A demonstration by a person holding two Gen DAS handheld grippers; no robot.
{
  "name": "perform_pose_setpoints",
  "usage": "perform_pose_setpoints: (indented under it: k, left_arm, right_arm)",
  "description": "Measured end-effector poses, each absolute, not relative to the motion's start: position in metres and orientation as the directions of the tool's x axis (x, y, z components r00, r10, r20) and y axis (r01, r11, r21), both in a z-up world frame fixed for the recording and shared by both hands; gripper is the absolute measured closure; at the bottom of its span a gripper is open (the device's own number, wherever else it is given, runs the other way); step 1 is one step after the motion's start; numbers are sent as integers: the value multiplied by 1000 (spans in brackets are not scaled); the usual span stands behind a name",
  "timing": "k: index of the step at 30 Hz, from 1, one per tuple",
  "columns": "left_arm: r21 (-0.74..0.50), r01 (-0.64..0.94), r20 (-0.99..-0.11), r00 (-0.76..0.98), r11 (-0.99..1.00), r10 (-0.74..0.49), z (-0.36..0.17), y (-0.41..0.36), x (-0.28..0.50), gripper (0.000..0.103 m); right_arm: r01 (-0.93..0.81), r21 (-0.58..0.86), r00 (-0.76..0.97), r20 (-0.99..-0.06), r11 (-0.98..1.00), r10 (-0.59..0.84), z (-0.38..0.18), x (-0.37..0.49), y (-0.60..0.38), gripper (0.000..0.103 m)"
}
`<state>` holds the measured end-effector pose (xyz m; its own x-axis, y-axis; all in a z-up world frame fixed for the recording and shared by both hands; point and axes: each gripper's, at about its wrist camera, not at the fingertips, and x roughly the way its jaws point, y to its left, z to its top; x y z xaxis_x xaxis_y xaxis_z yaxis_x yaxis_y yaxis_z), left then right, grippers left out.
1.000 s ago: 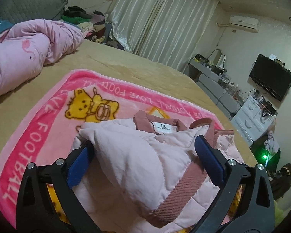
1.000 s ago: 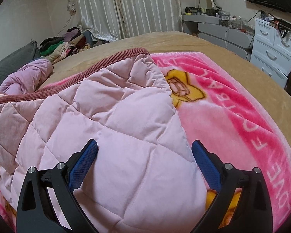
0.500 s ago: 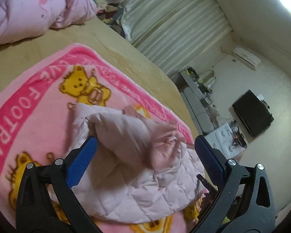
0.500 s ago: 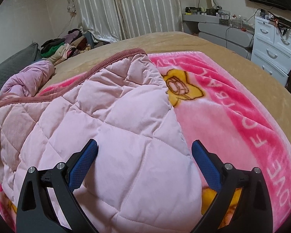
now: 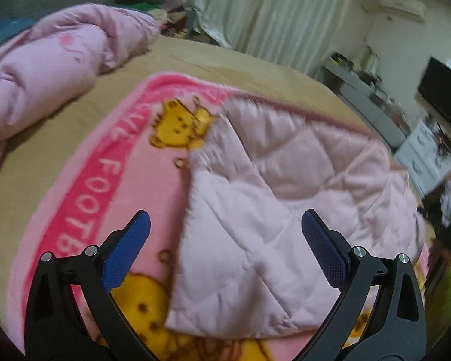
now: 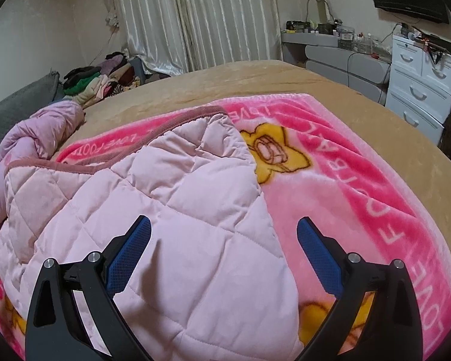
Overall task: Fold large clothes
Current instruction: 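Move the left tool to the folded jacket edge and grasp it, then grasp the quilted jacket edge with the left tool while the right tool grasps beside it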
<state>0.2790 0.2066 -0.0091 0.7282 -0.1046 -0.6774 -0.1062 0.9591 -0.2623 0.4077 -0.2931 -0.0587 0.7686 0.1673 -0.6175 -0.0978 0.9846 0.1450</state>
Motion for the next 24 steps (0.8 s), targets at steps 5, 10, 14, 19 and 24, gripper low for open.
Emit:
perform_pose_setpoints:
  k: [5,10,14,19,24]
  left_arm:
    - [-253,-116,-758,641,960,-122,-63,201,298,9]
    - [-337,-120,-725,666,934,-176,-66,211,299,9]
    - [-292,-120,-724,676,949,-137,-61,205,301,9]
    - [-285,-100,-704,697,953,-137,-53,196,301,35]
    - [-262,-98,-694,710,960,-116,-52,195,302,58]
  right_arm:
    - [-142,93,762,-626,985,169,-62,416,-280,6]
    - [-158,70,739,-653,985,165,-71,432,-276,17]
    - [-165,88,738,-650,982,182,-74,440,-277,24]
    - [-175,96,733,-652,980,195,-79,443,-276,32]
    - [-187,105,748,-630,977,211,-77,437,-274,65]
